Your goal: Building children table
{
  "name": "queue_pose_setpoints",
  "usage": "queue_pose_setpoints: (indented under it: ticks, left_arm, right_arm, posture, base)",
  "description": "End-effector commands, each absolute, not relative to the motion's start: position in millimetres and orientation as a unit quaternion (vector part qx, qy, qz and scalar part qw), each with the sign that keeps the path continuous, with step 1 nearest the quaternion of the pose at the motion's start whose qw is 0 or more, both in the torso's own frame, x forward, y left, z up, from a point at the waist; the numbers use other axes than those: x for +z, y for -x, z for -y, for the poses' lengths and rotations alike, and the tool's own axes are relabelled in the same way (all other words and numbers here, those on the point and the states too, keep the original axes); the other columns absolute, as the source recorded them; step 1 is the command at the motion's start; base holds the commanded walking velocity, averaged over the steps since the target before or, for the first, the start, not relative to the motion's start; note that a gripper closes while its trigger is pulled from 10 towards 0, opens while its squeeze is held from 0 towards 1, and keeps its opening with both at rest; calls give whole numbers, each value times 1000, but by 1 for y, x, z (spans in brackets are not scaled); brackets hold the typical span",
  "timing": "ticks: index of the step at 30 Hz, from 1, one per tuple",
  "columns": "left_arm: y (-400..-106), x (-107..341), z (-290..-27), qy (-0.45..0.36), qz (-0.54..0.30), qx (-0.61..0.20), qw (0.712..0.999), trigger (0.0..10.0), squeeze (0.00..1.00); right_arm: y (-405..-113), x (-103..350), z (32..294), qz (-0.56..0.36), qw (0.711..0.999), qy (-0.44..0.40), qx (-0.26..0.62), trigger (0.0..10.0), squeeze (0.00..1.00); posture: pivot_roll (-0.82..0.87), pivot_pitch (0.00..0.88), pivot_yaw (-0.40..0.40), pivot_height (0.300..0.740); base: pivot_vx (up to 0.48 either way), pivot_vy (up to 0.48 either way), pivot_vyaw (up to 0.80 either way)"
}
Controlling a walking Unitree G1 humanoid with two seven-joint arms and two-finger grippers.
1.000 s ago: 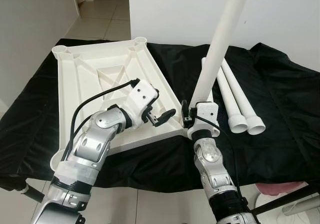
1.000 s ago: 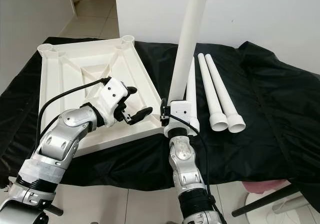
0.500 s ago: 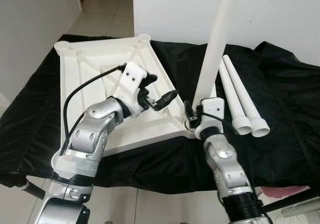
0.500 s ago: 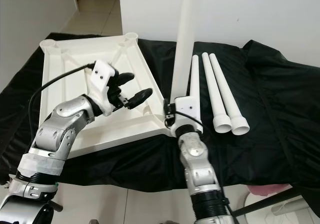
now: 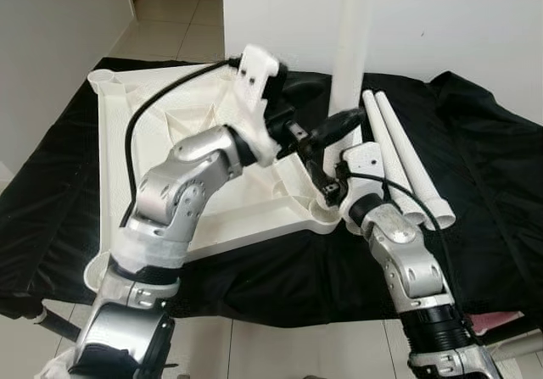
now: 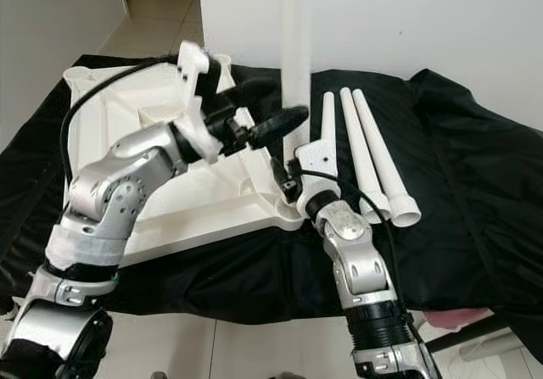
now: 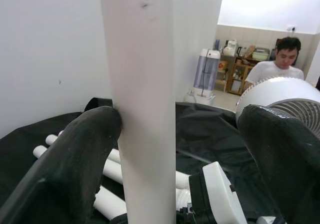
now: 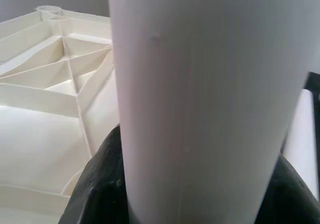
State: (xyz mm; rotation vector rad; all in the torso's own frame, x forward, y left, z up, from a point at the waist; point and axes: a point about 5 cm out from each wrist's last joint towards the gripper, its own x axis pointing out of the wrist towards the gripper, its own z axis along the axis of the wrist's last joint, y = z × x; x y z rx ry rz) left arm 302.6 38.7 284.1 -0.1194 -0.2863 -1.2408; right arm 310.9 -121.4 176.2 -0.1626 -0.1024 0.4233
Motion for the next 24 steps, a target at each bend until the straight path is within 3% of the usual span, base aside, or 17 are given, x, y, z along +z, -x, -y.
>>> queue_pose_setpoints:
  ticks: [1, 8, 11, 12, 13, 15, 16, 24]
  left_arm:
    - [-290, 288, -31, 28, 148, -669, 727, 10000, 0]
    - [-304, 295, -27, 2, 146, -647, 748, 10000, 0]
    - [-314, 304, -27, 4, 140, -623, 769, 10000, 0]
    - [-318, 305, -29, 6, 135, -617, 775, 4980, 0]
    - [-321, 307, -30, 10, 133, -612, 779, 3137, 0]
    - [-322, 308, -30, 12, 134, -610, 781, 3137, 0]
    - [-323, 313, -31, 19, 143, -614, 776, 0, 0]
    - [-324, 316, -31, 12, 145, -619, 772, 0, 0]
  right_arm:
    - [-311, 183, 117, 59, 969, 82, 227, 10000, 0]
    - [-317, 190, 111, 61, 958, 109, 259, 10000, 0]
    - [-318, 190, 111, 55, 951, 123, 278, 10000, 0]
    - [-319, 190, 111, 54, 950, 126, 282, 10000, 0]
    - [-319, 190, 111, 53, 949, 128, 284, 10000, 0]
    - [-320, 190, 110, 53, 948, 130, 285, 10000, 0]
    - [-321, 190, 111, 50, 946, 133, 291, 10000, 0]
    - [-325, 191, 110, 51, 945, 136, 294, 10000, 0]
  posture:
    - [-42, 0, -34, 740]
    - [-43, 0, -18, 740]
    - [-32, 0, -23, 740]
    - [-31, 0, -21, 740]
    - [-30, 0, -21, 740]
    - [-29, 0, -20, 740]
    - [-29, 0, -20, 740]
    - [-24, 0, -11, 740]
  base:
    - [0, 0, 0]
    - [0, 0, 0]
    - [0, 0, 0]
    - [0, 0, 0]
    - [0, 0, 0]
    - [0, 0, 0]
    - [0, 0, 0]
    - [0, 0, 0]
